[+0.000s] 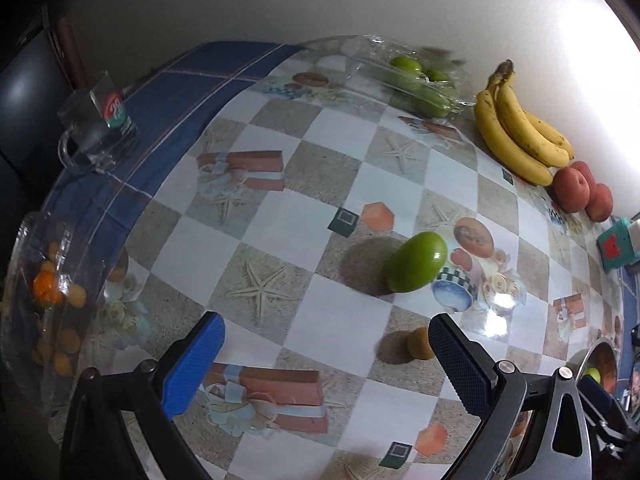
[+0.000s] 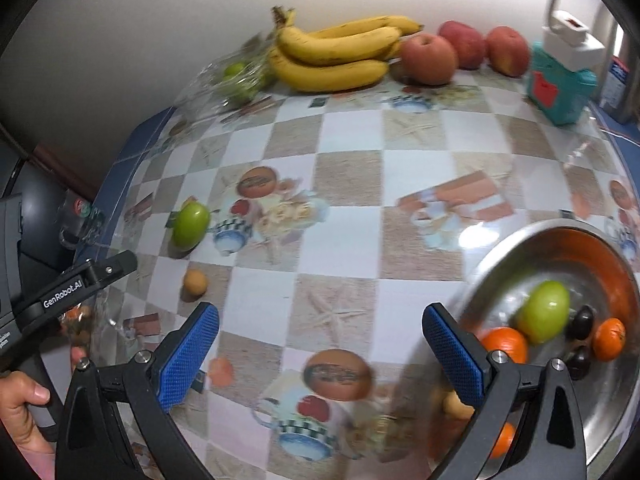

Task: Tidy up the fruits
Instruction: 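Withdraw both grippers from the bowl toward the tan fruit and green pear, then close the right gripper on the tan fruit while the left grasps the green pear, then carry the tan fruit and green pear over the steel bowl with both grippers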

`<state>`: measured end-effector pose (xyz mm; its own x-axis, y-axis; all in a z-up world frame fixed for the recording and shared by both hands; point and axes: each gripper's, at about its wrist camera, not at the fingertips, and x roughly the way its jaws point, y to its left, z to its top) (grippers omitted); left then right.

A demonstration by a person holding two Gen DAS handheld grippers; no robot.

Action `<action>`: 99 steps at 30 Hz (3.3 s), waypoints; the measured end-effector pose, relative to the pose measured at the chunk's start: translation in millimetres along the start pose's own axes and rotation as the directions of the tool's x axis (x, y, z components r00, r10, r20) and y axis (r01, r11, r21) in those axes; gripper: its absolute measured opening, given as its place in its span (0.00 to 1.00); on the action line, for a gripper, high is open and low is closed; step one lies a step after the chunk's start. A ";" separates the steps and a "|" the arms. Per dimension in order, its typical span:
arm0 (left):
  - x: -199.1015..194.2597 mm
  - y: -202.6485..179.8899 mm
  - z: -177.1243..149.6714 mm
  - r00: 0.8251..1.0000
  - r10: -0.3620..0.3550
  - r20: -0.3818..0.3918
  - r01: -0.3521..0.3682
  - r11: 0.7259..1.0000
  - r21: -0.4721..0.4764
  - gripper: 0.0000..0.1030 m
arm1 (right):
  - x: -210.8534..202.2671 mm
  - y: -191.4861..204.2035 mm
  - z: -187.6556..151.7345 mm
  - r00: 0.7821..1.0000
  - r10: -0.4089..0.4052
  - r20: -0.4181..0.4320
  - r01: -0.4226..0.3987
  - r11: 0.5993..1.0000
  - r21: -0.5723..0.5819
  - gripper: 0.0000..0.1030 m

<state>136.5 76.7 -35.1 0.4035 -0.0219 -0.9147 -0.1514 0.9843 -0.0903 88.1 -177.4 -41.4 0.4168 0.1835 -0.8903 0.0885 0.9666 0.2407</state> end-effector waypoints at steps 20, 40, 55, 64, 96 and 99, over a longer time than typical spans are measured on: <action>13.6 57.8 1.6 0.999 -0.029 -0.034 0.027 0.999 -0.037 1.00 | 68.2 96.2 12.5 0.992 0.057 -0.110 -0.067 0.993 -0.092 0.81; 31.7 79.7 -1.8 0.995 -0.055 -0.085 0.046 0.994 -0.097 1.00 | 94.1 116.1 12.7 0.987 0.031 -0.156 -0.050 0.992 -0.117 0.26; 36.2 50.0 10.5 0.995 -0.074 -0.068 0.071 0.996 -0.044 1.00 | 78.3 95.5 19.5 0.992 0.016 -0.127 -0.028 0.995 -0.093 0.26; 45.8 9.2 25.0 0.990 -0.113 -0.087 0.119 0.991 0.067 0.88 | 68.6 61.8 23.6 0.992 -0.016 -0.122 0.011 0.999 -0.045 0.26; 71.3 -82.8 37.5 0.990 -0.091 -0.107 0.118 0.953 0.278 0.45 | 40.9 6.2 24.6 0.995 0.013 -0.099 -0.006 0.998 0.067 0.26; 68.7 -80.2 35.1 0.988 -0.105 -0.111 0.130 0.958 0.255 0.45 | 38.5 6.1 22.9 0.995 0.013 -0.097 -0.006 0.998 0.069 0.26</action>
<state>208.1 2.4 -76.9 0.3146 -0.1440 -0.9382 0.1377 0.9849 -0.1050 125.4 -168.5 -65.4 0.3277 0.2123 -0.9206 0.1482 0.9508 0.2720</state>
